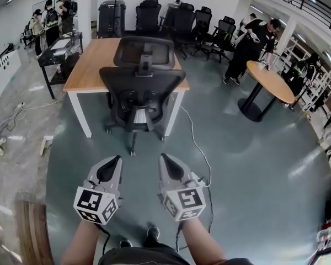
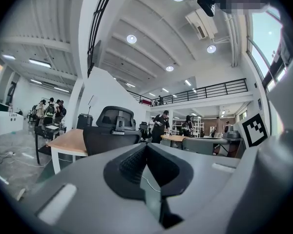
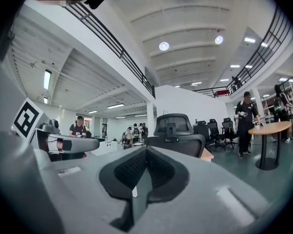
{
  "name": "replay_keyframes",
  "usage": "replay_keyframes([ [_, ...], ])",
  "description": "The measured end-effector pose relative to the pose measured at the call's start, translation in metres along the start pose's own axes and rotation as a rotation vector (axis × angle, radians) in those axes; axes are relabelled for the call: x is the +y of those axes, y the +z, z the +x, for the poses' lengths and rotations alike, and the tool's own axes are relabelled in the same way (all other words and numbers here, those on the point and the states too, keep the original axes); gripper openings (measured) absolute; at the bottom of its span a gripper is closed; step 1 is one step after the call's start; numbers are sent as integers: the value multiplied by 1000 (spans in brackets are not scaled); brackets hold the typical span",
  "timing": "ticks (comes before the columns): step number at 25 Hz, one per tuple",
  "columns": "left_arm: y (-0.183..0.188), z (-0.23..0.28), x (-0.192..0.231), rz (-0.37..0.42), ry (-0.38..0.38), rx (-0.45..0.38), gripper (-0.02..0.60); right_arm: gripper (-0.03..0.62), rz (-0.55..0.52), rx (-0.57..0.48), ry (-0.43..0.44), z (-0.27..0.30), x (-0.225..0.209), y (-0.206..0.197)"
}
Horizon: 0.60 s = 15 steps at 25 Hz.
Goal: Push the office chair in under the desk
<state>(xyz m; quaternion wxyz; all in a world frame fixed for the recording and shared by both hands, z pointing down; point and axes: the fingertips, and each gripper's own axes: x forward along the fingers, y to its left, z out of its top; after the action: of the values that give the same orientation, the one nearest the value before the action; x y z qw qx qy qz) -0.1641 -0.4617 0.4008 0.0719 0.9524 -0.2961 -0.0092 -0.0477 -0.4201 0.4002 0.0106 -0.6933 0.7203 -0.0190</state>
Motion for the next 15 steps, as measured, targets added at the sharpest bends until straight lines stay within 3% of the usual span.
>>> replay_keyframes([
  [6,-3,-12,2,-17,-22,3,18,-9,-35,32,-6,-10,20,-5],
  [15,-7,-17,-5,-23,-40,-7,18,-9,-39,50,-37,-23,15,-11],
])
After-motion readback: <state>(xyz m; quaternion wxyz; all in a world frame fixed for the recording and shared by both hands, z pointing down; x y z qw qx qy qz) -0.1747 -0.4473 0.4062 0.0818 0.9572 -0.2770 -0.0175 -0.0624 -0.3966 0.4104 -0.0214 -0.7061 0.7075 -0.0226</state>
